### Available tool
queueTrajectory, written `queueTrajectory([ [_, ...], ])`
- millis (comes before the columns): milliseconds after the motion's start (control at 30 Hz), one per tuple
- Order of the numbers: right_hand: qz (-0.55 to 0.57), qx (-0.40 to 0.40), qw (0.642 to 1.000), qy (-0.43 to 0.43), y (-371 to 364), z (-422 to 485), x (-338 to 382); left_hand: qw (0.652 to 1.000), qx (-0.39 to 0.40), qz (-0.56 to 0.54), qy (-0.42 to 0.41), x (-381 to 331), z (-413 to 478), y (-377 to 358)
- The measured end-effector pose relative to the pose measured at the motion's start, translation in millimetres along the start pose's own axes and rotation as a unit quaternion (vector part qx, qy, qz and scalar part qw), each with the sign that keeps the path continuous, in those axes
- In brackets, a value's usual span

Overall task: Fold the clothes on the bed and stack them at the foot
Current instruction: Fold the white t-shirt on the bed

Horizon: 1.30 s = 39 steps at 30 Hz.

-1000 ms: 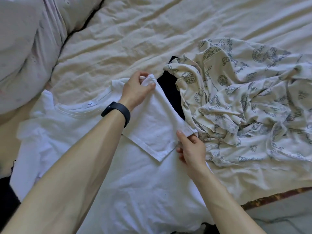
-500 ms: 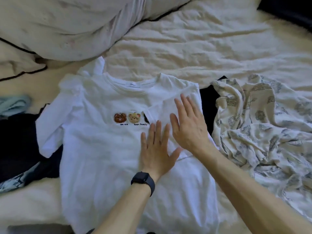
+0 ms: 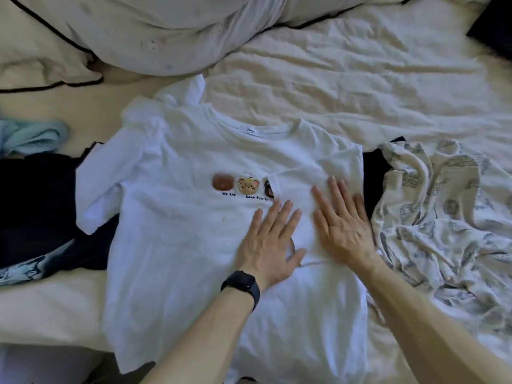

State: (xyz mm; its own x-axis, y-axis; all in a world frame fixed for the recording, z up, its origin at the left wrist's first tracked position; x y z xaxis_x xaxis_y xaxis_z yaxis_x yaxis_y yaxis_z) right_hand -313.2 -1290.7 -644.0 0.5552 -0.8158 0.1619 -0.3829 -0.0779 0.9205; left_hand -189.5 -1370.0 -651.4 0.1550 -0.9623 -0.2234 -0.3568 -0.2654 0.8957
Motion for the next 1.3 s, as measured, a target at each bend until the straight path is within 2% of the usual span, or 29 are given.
queueTrajectory([
  [133,-0.036,0.043,0.99,-0.128,4,-4,-6,0.999,0.023,0.026,-0.038,34,-31,6],
  [233,0.026,0.061,0.977,-0.202,19,-20,26,0.999,-0.026,-0.039,-0.001,74,-69,28],
  [300,0.05,0.06,0.983,-0.164,29,-28,76,0.988,-0.085,-0.093,0.088,123,-103,50],
  [433,0.095,0.062,0.993,-0.025,42,-20,207,0.929,-0.199,-0.143,0.276,240,-177,85],
  [500,0.104,0.066,0.992,0.023,46,-1,269,0.888,-0.241,-0.176,0.349,291,-206,95],
  [600,0.09,0.078,0.989,0.091,47,36,358,0.816,-0.259,-0.306,0.416,348,-231,84],
  [700,0.05,0.086,0.983,0.154,48,70,439,0.789,-0.211,-0.399,0.416,377,-231,66],
  [767,-0.023,0.122,0.975,0.182,38,88,478,0.775,-0.157,-0.458,0.406,383,-227,56],
  [867,-0.218,0.223,0.94,0.14,13,109,496,0.761,-0.113,-0.519,0.373,386,-221,45],
  [933,-0.311,0.267,0.908,0.091,7,118,495,0.713,-0.138,-0.598,0.338,387,-216,43],
  [967,-0.306,0.287,0.904,0.083,7,119,498,0.682,-0.159,-0.639,0.318,387,-213,45],
  [1033,-0.206,0.34,0.915,0.074,8,116,509,0.632,-0.193,-0.696,0.28,387,-210,50],
  [1100,-0.123,0.385,0.913,0.05,10,110,511,0.591,-0.217,-0.735,0.25,389,-208,55],
  [1167,-0.094,0.398,0.912,0.034,13,110,510,0.558,-0.216,-0.767,0.231,389,-208,58],
  [1233,-0.021,0.402,0.915,0.025,18,113,515,0.552,-0.185,-0.782,0.223,387,-211,56],
  [1300,0.101,0.382,0.918,0.025,31,119,528,0.568,-0.165,-0.77,0.24,393,-216,51],
])
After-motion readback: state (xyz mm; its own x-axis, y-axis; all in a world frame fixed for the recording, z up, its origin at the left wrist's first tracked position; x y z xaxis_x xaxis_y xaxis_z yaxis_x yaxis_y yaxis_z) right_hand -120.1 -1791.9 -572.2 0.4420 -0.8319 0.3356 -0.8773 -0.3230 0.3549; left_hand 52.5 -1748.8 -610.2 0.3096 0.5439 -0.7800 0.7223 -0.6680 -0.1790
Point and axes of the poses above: each hand's wrist, its own z-axis towards the middle knuckle, its own y-axis out of the back of the hand, x = y × z, the point moved 10 cm from there along z, towards the middle knuckle, and after that the axes turned 11 degrees about -y, right-handed, at the moved point
